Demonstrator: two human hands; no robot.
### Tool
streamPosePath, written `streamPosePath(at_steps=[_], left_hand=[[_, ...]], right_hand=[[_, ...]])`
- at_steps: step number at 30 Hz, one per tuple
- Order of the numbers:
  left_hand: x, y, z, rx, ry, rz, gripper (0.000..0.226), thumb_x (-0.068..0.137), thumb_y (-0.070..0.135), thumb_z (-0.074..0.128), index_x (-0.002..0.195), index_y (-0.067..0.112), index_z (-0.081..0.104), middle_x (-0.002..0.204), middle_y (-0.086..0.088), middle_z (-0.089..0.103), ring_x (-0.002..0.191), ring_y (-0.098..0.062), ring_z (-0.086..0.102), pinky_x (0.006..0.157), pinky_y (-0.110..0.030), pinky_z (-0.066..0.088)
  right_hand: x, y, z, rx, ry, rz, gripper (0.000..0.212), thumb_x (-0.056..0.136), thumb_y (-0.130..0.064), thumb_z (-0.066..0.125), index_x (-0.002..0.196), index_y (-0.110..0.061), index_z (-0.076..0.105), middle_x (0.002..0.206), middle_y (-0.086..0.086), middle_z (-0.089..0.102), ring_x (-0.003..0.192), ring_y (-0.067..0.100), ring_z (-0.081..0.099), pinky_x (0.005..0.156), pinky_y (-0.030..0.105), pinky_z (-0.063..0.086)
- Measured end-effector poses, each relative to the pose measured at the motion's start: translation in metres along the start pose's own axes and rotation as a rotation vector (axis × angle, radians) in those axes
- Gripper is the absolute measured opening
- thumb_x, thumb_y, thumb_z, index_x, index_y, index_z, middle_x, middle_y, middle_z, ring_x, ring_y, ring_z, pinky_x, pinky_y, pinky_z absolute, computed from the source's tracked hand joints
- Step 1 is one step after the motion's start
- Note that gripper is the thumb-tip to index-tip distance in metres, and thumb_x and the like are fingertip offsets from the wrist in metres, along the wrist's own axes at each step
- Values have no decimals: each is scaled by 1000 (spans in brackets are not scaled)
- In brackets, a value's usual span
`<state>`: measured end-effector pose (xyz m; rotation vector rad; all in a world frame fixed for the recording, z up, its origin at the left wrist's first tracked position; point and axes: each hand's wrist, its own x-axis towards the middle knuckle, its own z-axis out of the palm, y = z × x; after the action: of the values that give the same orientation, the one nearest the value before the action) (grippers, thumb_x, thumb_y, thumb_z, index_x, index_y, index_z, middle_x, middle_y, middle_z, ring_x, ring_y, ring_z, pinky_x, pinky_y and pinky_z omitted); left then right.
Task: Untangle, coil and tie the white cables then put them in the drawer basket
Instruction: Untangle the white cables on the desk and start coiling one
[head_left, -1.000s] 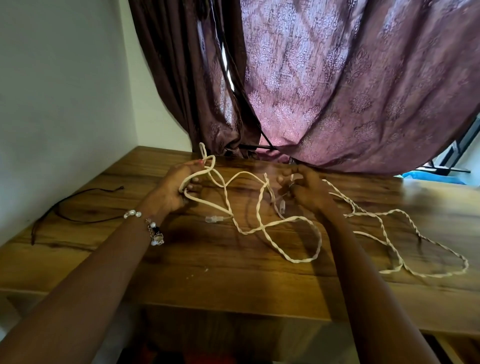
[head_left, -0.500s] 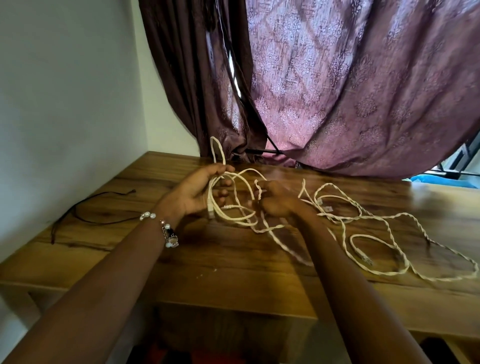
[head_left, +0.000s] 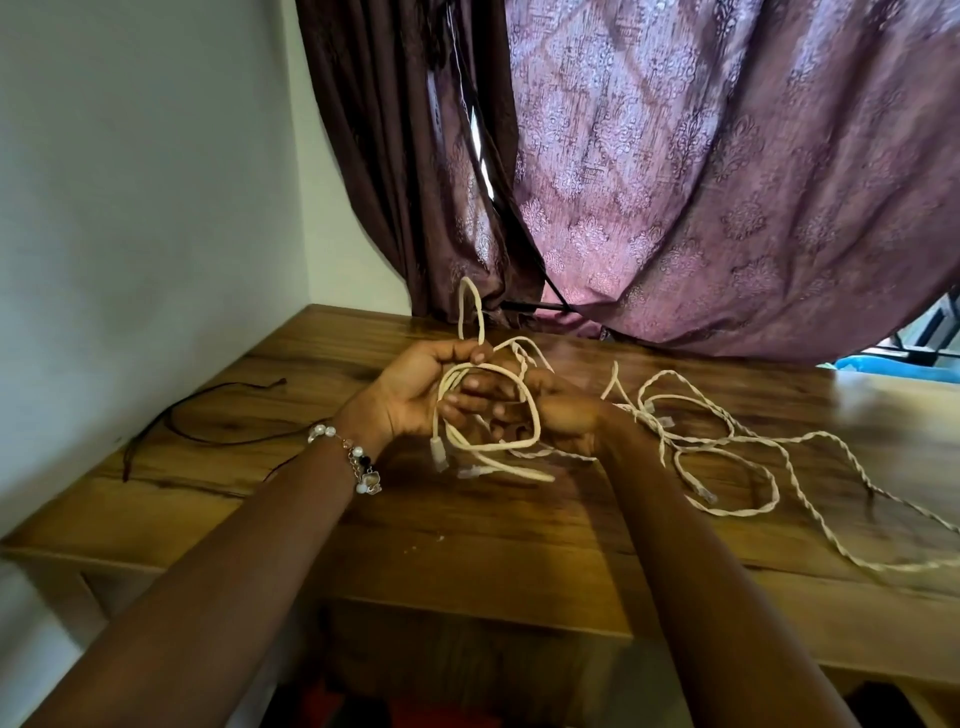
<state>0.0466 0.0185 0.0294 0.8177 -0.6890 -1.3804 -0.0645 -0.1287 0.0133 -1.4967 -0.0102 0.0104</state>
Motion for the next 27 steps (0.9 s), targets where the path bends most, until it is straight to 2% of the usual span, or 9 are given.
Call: streamPosePath(at_steps=[5, 9, 11, 13, 17, 19, 22, 25, 27], left_hand=[[-3, 0, -2, -5, -133, -63, 24, 96, 27, 35, 79, 17, 48, 51, 0, 32, 38, -5, 23, 32, -11, 29], [-6, -1, -6, 132, 161, -29, 26, 95, 32, 41, 78, 20, 57, 59, -4, 51, 40, -12, 44, 44, -22, 48], [-10, 1, -9, 248, 344, 38, 23, 95, 30, 45, 82, 20, 61, 74, -9, 64, 59, -21, 62, 65, -44, 58], [-11, 3, -11, 298, 460, 127, 20, 97, 26, 46, 85, 21, 61, 86, -8, 66, 77, -23, 65, 77, -55, 54], [-5, 7, -13, 89, 685, 294, 23, 98, 20, 43, 79, 23, 56, 73, 2, 69, 69, -14, 69, 82, -47, 49], [-5, 9, -18, -36, 741, 339, 26, 99, 21, 42, 77, 21, 55, 59, 2, 66, 53, -13, 65, 77, -43, 52], [-4, 10, -25, 2, 784, 370, 28, 102, 23, 39, 79, 17, 54, 45, 4, 49, 32, -5, 39, 37, -15, 41], [-1, 7, -26, 134, 804, 384, 26, 101, 20, 40, 81, 16, 55, 47, 7, 35, 30, -2, 22, 30, -8, 16], [1, 7, -25, 199, 808, 369, 25, 100, 21, 42, 82, 16, 58, 47, 8, 33, 31, -2, 20, 31, -9, 14]], right_hand=[[3, -2, -2, -421, 108, -77, 39, 87, 9, 57, 105, -24, 67, 89, 6, 67, 83, 15, 61, 73, 25, 53], [5, -9, -11, -794, 325, -195, 19, 82, 16, 57, 86, 1, 67, 76, 2, 62, 68, -2, 57, 68, 15, 45], [-3, -16, -16, -720, 508, -214, 23, 84, 18, 50, 81, 1, 66, 70, -1, 62, 57, -8, 58, 58, 8, 44], [-9, -17, -27, -507, 662, -225, 29, 89, 13, 46, 74, -7, 62, 64, 5, 60, 46, 4, 58, 44, 18, 47], [-16, -26, -44, -165, 985, -224, 32, 92, -1, 42, 67, -13, 58, 47, 5, 47, 36, 18, 42, 39, 21, 36], [-27, -33, -48, 18, 1012, -237, 35, 95, 2, 41, 65, -13, 52, 46, 4, 41, 31, 12, 32, 39, 16, 28], [-45, -41, -53, 42, 974, -236, 28, 96, -3, 47, 71, -12, 57, 48, 4, 44, 32, 11, 32, 38, 12, 26], [-53, -48, -67, -367, 1214, -260, 16, 91, -16, 58, 79, -17, 70, 62, 10, 64, 47, 22, 57, 46, 30, 45], [-59, -50, -82, -697, 1482, -216, 21, 90, -25, 60, 101, -11, 72, 93, 20, 70, 85, 36, 67, 75, 43, 51]])
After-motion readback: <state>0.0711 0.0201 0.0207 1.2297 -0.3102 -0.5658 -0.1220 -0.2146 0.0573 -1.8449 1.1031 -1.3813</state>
